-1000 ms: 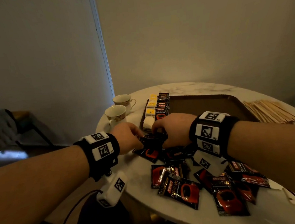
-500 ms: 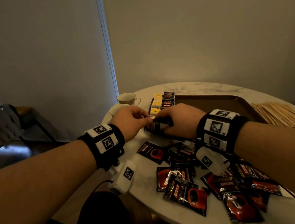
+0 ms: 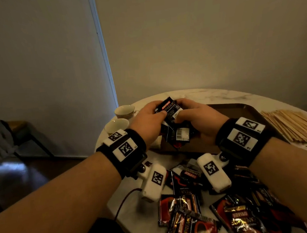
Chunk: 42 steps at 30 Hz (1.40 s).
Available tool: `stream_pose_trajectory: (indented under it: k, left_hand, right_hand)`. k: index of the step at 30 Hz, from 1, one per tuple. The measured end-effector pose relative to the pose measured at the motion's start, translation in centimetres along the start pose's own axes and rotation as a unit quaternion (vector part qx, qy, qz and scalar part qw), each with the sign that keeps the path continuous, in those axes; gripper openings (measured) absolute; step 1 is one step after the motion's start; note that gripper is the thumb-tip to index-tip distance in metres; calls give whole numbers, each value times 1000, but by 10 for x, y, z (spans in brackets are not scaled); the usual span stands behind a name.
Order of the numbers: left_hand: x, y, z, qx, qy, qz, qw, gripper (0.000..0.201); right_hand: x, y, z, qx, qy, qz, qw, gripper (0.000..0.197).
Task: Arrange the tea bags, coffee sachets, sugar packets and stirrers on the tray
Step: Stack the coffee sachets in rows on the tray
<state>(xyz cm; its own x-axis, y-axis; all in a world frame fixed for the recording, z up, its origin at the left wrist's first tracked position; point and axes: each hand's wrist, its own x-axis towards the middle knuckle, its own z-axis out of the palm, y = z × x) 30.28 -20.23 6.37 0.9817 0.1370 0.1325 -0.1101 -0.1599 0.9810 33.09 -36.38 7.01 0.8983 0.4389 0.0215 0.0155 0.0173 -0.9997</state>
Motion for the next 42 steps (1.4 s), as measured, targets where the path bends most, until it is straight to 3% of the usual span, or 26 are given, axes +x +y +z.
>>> stream_pose_trajectory:
  k: [2, 6, 9, 13, 16, 22, 27, 31, 36, 39, 40, 42]
  left_hand:
    - [9, 1, 10, 7, -12, -18, 1000, 29]
    - [25, -1, 22, -123, -31, -93, 988, 30]
    - [31, -6, 31, -223, -86, -168, 957, 33]
    - [45, -16, 44, -325, -179, -202, 906, 42]
    - [61, -17, 48, -352, -210, -229, 883, 42]
    - [79, -13, 40, -283, -180, -217, 917, 26]
    - [81, -24, 28, -280, -131, -185, 933, 41]
    - [77, -31, 23, -264, -111, -154, 946, 34]
    - [77, -29, 23, -277, -92, -169, 941, 52]
    - [81, -28, 24, -291, -23, -161, 943, 20]
    - [82, -29, 25, -298, -16, -156, 942, 15]
    - [82, -29, 26, -309, -8, -153, 939, 15]
  right_hand:
    - [5, 9, -6, 35, 21, 0, 999, 50]
    - [17, 19, -25, 105, 61, -18, 993, 57]
    - [27, 21, -35, 135, 69, -36, 988, 59]
    - [44, 21, -40, 139, 50, -54, 988, 58]
    - [53, 21, -43, 124, 44, -54, 990, 52]
    - [63, 22, -60, 25, 21, -47, 998, 42]
    - [70, 28, -74, 78, 25, -35, 996, 48]
    - [70, 35, -73, 105, -13, 2, 994, 26]
    - [69, 37, -69, 109, 8, 40, 993, 15]
    - [70, 40, -71, 164, 56, 49, 984, 40]
    - [69, 39, -71, 176, 60, 44, 981, 39]
    - [68, 35, -69, 168, 54, 25, 984, 16]
